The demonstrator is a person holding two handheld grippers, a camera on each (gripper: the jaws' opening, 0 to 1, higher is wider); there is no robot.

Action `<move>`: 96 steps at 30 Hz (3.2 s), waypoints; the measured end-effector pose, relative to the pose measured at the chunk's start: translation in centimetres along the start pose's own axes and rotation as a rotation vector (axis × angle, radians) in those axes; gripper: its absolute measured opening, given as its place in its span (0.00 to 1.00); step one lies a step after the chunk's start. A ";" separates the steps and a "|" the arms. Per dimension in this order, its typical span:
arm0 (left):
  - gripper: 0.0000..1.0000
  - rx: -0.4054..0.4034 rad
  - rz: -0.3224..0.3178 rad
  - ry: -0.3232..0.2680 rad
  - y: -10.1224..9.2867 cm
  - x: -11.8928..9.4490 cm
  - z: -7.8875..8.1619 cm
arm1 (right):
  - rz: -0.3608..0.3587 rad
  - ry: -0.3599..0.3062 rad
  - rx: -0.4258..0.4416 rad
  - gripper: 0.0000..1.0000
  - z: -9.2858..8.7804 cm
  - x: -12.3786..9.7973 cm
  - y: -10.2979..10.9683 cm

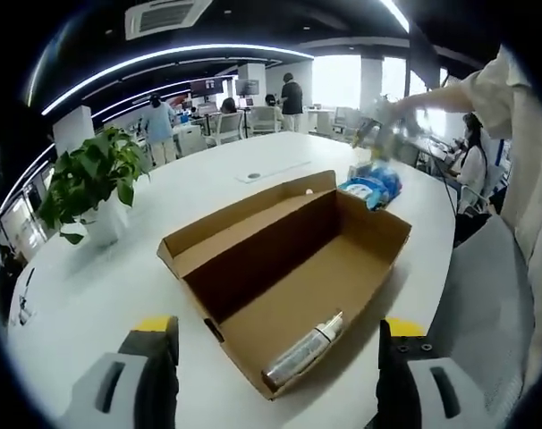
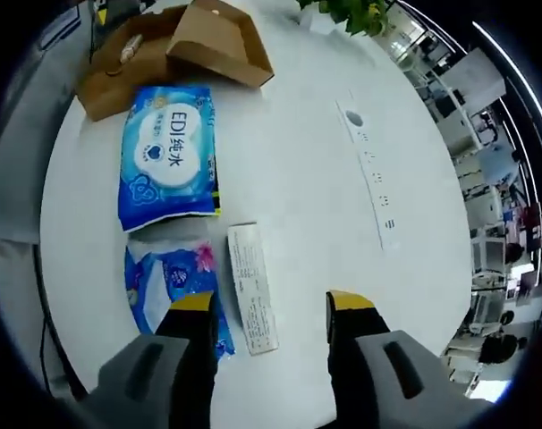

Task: Operate the shoe box by opening the lid, removing the specified soft item, and placing it in the target area until the item is outside and the box remains undamaged.

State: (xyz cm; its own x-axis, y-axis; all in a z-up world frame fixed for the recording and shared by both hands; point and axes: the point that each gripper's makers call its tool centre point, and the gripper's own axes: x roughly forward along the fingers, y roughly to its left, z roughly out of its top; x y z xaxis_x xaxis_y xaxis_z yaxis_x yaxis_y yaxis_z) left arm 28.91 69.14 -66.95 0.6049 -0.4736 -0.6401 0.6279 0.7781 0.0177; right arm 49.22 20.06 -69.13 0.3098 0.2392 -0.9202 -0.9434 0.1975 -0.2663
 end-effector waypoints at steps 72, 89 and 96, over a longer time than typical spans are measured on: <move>0.55 0.582 -0.674 0.700 -3.2 8.0 -5.1 | -0.159 -0.535 0.622 0.93 6.9 -13.2 19.7; 0.34 0.648 -0.727 0.696 -4.6 8.2 -7.1 | -0.147 -0.560 0.655 0.91 7.3 -12.4 20.7; 0.27 0.649 -0.710 0.674 -4.8 8.4 -7.4 | -0.132 -0.574 0.661 0.90 7.9 -11.9 20.9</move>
State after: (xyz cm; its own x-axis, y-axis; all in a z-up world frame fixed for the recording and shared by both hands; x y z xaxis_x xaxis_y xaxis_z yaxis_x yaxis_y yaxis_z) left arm 27.34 64.51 -78.11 -0.2407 -0.2506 -0.9377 0.9697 -0.0212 -0.2433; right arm 26.71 28.82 -61.48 0.5902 0.5809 -0.5605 -0.6899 0.7235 0.0234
